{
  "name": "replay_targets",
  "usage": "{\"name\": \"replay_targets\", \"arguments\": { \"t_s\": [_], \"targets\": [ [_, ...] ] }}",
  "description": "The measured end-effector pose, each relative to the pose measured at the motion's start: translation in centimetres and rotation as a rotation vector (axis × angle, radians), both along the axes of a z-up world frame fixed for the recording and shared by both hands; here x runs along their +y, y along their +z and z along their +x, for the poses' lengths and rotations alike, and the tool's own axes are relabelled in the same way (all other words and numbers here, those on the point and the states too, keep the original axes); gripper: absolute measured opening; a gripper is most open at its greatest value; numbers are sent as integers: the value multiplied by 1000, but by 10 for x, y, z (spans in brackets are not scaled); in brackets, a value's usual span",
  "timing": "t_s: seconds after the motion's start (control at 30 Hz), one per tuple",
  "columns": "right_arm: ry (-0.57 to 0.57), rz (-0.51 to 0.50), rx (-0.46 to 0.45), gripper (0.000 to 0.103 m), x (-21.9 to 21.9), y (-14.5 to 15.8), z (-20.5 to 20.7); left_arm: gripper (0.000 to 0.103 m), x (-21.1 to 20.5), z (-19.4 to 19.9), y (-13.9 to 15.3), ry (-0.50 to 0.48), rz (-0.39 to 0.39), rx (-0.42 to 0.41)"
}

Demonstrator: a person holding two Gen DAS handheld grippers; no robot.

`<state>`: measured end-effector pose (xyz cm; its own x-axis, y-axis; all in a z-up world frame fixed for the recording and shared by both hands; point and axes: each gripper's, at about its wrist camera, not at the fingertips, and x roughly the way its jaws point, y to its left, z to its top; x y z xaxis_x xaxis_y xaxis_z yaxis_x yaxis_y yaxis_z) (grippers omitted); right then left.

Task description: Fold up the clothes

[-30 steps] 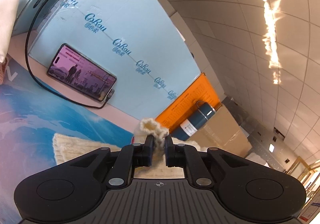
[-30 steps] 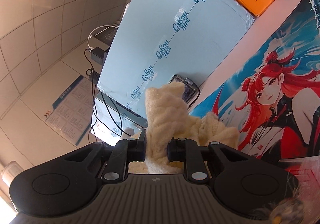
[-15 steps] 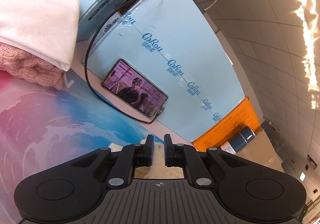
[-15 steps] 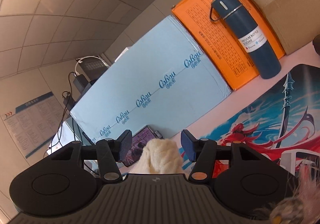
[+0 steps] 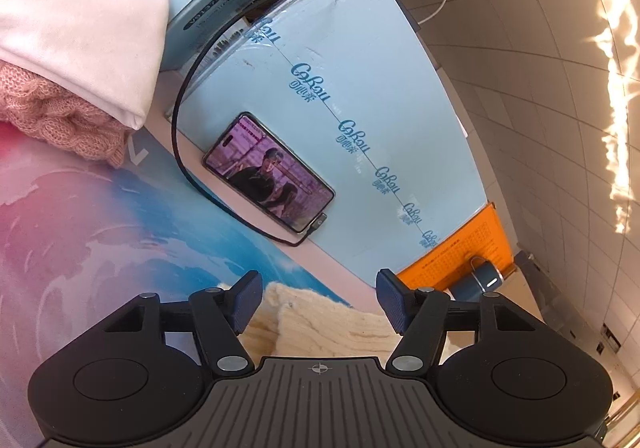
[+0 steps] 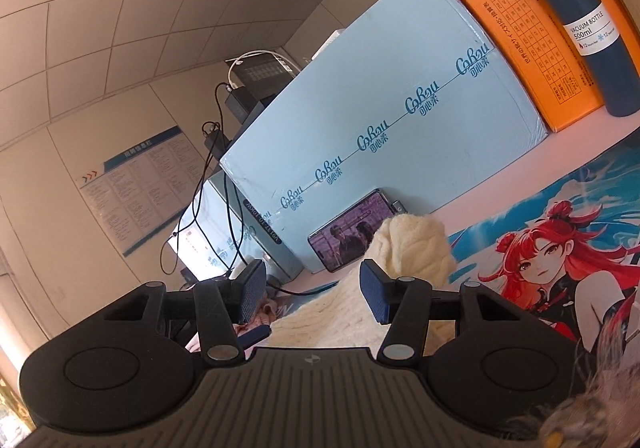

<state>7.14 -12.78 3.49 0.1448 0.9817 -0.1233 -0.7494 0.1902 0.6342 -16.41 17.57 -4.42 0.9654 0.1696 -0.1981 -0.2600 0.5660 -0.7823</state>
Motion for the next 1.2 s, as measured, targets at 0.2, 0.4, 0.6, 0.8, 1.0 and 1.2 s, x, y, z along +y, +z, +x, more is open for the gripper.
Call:
{"name": "replay_targets", "arguments": {
  "t_s": [0.2,0.4,0.6,0.8,1.0,1.2],
  "targets": [
    [-117,-237,80,43,19,-22,12,73,4,1,-6,-52,-94,-63],
    [-113,-218,141,43,17,-30,18,85,3,7,-9,-122,-133,-97],
    [-110,-211,150,44,17,-27,19,86,7,10,-14,-105,-171,-61],
    [-105,-208,150,47,17,-26,18,103,-2,31,-7,-286,-88,-62],
    [-107,-189,150,52,15,-24,16,92,-7,47,-8,-307,11,50],
    [-231,-106,15,69,-1,-7,-1,8,-24,46,-2,-250,224,176]
  ]
}}
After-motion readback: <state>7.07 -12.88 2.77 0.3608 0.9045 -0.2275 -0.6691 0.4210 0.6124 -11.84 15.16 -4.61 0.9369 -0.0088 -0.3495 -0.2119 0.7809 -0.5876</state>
